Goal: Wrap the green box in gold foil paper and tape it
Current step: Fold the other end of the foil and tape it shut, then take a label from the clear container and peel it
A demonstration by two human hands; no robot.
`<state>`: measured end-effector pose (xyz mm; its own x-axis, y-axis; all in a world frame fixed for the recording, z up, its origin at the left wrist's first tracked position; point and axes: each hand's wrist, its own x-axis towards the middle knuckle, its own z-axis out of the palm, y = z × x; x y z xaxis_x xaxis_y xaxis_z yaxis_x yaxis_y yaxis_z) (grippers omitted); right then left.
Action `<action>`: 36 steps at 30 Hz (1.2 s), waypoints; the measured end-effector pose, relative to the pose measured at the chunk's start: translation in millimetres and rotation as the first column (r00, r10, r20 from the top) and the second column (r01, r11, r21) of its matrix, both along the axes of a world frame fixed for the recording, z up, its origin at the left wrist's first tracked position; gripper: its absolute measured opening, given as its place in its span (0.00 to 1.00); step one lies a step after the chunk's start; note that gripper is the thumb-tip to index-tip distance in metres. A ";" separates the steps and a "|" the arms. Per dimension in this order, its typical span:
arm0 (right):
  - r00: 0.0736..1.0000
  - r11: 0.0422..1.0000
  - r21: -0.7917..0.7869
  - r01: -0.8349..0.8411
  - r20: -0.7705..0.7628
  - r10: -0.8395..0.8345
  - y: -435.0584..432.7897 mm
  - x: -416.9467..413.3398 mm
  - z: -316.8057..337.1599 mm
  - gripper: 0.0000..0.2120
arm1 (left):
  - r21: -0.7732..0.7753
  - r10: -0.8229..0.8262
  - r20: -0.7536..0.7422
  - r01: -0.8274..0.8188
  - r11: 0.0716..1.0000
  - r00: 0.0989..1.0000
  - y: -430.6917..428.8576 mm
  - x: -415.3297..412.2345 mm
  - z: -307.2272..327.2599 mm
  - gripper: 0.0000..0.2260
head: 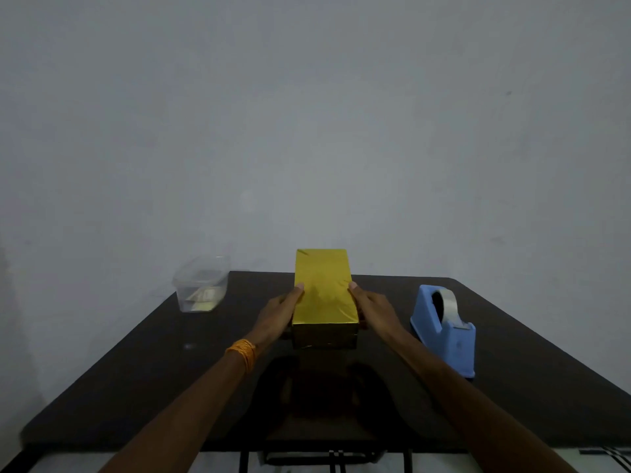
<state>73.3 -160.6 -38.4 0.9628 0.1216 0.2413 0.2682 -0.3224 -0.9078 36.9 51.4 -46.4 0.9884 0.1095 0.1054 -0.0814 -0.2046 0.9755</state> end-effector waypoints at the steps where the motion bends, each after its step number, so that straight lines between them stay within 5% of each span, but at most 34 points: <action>1: 1.000 1.000 -0.014 0.006 -0.016 -0.007 0.3 3.1 -0.8 0.26 | 0.013 0.017 -0.019 -0.017 1.000 1.000 -0.9 3.2 -1.7 0.20; 6: 0.996 0.995 -0.081 0.060 -0.062 -0.065 6.9 18.7 -11.8 0.33 | -0.088 0.043 -0.123 -0.054 0.995 0.992 -4.9 24.5 -15.8 0.21; 14: 0.977 0.995 -0.044 0.091 -0.192 -0.098 13.1 33.0 -23.8 0.29 | -0.091 0.046 -0.197 -0.065 0.994 0.979 -3.8 57.2 -27.8 0.22; 24: 0.973 0.993 -0.076 0.085 -0.208 -0.099 2.9 46.3 -36.1 0.24 | -0.033 0.074 -0.216 -0.082 0.996 0.974 -7.3 68.0 -29.3 0.44; 29: 0.979 0.995 -0.085 0.060 -0.190 -0.075 0.3 50.3 -35.0 0.23 | -0.017 0.063 -0.194 -0.067 0.998 0.979 -4.8 50.3 -19.7 0.26; 33: 0.974 0.970 -0.107 0.219 0.073 -0.212 2.9 43.3 -24.9 0.24 | -0.026 0.119 -0.144 -0.124 0.992 0.982 3.0 40.0 -12.8 0.21; 36: 0.889 0.932 -0.080 0.353 0.341 -0.307 16.4 31.8 -3.4 0.19 | -0.039 0.197 -0.068 -0.200 0.979 0.978 21.6 29.2 -2.5 0.17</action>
<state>105.1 -144.2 -41.9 0.8278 -0.1362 0.5443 0.3907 -0.5563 -0.7334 66.1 73.0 -48.9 0.9509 0.3076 0.0335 0.0188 -0.1656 0.9860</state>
